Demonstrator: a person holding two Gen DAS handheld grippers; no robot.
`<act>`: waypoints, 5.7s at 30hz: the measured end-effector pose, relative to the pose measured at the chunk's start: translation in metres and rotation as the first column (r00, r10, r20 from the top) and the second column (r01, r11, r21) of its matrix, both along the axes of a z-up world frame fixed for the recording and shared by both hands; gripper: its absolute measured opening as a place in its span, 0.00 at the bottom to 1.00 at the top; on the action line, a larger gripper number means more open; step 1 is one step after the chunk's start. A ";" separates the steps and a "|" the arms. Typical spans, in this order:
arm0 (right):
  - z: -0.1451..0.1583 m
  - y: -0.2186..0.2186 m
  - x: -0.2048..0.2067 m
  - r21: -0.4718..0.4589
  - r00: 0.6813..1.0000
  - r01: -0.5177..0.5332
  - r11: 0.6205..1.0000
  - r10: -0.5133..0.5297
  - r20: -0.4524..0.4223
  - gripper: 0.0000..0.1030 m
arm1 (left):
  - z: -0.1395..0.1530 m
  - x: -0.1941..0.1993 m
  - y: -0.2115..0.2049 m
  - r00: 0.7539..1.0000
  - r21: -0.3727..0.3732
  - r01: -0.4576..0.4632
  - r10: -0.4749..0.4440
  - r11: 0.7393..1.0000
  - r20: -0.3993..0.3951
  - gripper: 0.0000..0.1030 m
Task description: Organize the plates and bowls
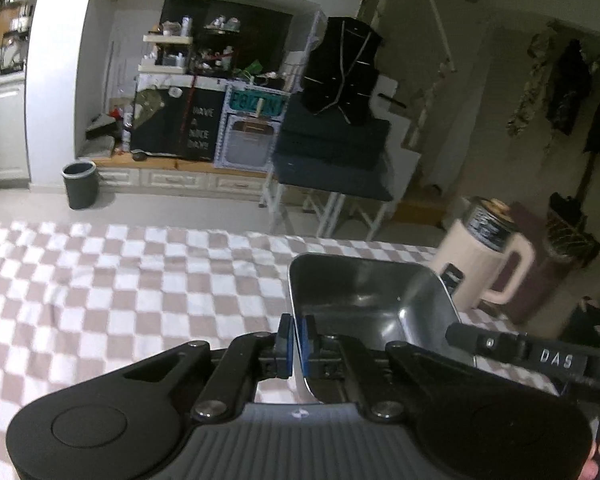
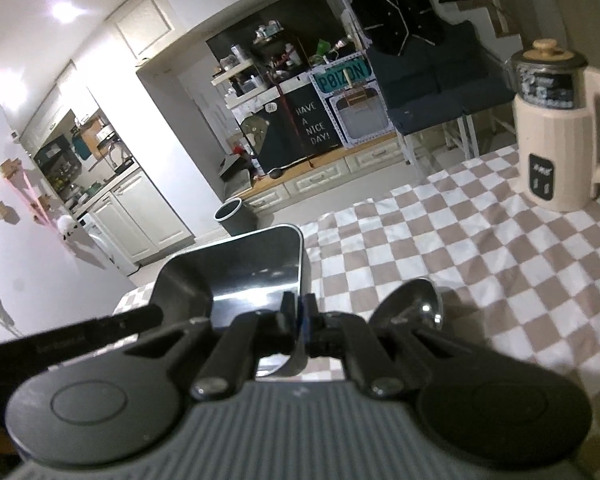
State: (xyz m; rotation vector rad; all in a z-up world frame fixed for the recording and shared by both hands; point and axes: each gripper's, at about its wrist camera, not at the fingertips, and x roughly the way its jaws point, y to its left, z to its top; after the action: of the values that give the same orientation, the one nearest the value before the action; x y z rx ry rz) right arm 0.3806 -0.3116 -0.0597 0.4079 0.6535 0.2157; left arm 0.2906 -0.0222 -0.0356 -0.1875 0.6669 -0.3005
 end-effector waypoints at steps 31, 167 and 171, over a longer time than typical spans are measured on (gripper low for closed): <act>0.009 -0.027 -0.059 -0.196 0.984 0.075 0.978 -0.104 -0.142 0.07 | -0.051 -0.023 -0.062 0.968 -0.023 0.190 -0.191 0.982 -0.163 0.05; -0.139 -0.022 0.133 -0.376 0.960 0.095 0.922 -0.185 -0.210 1.00 | -0.162 0.103 -0.100 0.956 0.143 0.065 -0.021 0.988 -0.292 1.00; -0.140 -0.017 0.139 -0.392 0.958 0.108 0.913 -0.201 -0.204 1.00 | -0.160 0.104 -0.094 0.962 0.169 0.078 -0.029 0.983 -0.272 1.00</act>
State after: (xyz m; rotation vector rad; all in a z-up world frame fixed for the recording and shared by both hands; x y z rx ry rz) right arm 0.5199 -0.3286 -0.2000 0.1110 0.8775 -0.1171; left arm 0.3944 -0.1166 -0.1960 -0.0379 0.9647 -0.2678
